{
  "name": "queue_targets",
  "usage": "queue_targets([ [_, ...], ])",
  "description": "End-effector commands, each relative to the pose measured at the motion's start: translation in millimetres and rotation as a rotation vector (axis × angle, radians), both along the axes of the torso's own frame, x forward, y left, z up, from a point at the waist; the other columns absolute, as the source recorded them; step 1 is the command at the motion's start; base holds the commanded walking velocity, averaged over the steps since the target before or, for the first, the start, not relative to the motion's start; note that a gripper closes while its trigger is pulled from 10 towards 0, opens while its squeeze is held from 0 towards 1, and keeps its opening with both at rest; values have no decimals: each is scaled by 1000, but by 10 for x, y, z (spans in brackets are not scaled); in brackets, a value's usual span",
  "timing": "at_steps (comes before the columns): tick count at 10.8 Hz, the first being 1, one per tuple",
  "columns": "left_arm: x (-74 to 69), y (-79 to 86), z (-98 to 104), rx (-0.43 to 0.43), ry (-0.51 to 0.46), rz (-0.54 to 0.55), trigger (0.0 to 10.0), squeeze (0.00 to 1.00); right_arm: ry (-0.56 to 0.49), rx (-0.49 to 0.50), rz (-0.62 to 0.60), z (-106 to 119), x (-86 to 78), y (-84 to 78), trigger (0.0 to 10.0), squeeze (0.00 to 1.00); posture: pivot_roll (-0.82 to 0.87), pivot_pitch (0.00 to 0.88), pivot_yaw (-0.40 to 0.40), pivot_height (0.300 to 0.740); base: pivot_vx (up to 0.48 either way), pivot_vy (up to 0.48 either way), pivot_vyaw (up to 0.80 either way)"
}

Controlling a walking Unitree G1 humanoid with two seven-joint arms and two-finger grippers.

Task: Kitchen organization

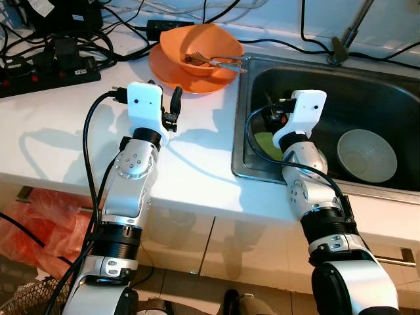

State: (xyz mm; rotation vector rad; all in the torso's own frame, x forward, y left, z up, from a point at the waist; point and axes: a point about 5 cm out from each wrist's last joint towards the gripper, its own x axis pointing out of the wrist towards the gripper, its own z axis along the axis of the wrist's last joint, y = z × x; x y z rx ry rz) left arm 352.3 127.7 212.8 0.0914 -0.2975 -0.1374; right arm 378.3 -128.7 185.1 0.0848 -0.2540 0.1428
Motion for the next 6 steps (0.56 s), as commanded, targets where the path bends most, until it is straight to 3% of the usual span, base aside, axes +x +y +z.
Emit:
queue_targets([
  [1,-11,-35,3,9,2,-17,10000,0,-1,4,-13,-6,0,-29,10000,0,93,135,-42,740,289,0,0],
  [2,-10,-37,3,10,2,-18,10000,0,1,6,-13,-7,2,-29,10000,0,94,134,-42,740,285,0,0],
  [4,-9,-37,3,12,2,-19,10000,0,12,10,-11,-14,10,-27,10000,0,94,132,-42,740,289,0,-694],
  [6,-9,-40,8,13,1,-22,10000,0,-8,-1,-12,4,3,-19,10000,0,95,130,-41,740,291,0,0],
])
